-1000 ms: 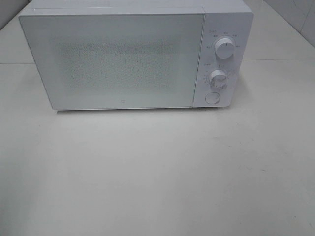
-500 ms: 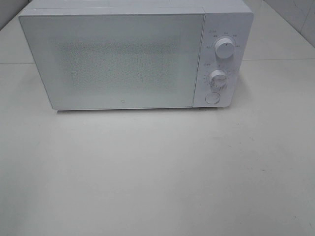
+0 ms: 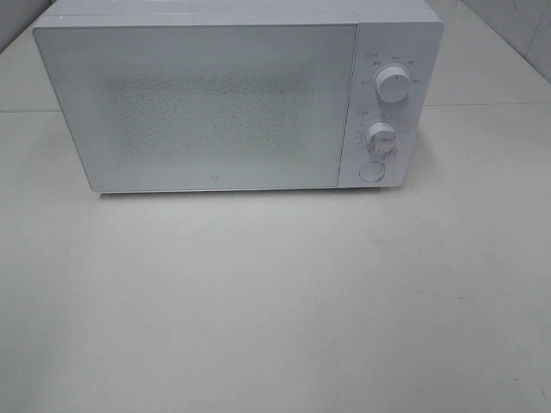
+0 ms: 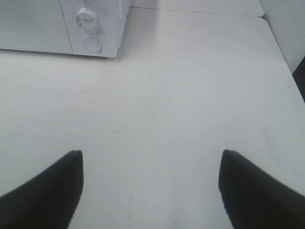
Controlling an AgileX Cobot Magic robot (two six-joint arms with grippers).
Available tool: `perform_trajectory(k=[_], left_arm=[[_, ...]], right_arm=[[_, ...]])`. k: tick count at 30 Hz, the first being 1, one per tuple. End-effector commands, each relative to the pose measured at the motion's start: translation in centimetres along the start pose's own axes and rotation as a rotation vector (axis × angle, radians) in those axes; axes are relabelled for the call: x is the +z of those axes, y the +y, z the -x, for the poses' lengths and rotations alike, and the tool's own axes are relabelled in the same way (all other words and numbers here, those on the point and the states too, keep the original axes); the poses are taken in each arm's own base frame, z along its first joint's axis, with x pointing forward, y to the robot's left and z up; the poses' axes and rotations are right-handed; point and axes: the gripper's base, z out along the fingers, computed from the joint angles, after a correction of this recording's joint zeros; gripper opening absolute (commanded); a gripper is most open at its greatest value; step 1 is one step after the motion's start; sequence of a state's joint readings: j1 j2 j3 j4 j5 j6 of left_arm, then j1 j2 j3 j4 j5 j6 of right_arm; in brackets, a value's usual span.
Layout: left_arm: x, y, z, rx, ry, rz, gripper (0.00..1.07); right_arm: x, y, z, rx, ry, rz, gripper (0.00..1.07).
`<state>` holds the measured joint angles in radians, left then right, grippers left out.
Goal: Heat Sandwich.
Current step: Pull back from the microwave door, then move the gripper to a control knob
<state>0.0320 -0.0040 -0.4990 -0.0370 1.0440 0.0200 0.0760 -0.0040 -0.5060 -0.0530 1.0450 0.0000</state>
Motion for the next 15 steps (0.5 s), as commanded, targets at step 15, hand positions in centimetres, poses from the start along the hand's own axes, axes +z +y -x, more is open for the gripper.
perform_trajectory(k=[15], left_arm=[[-0.28, -0.02, -0.19, -0.002, -0.032, 0.004, 0.98]], right_arm=[[-0.31, 0.00, -0.20, 0.014, -0.032, -0.006, 0.76]])
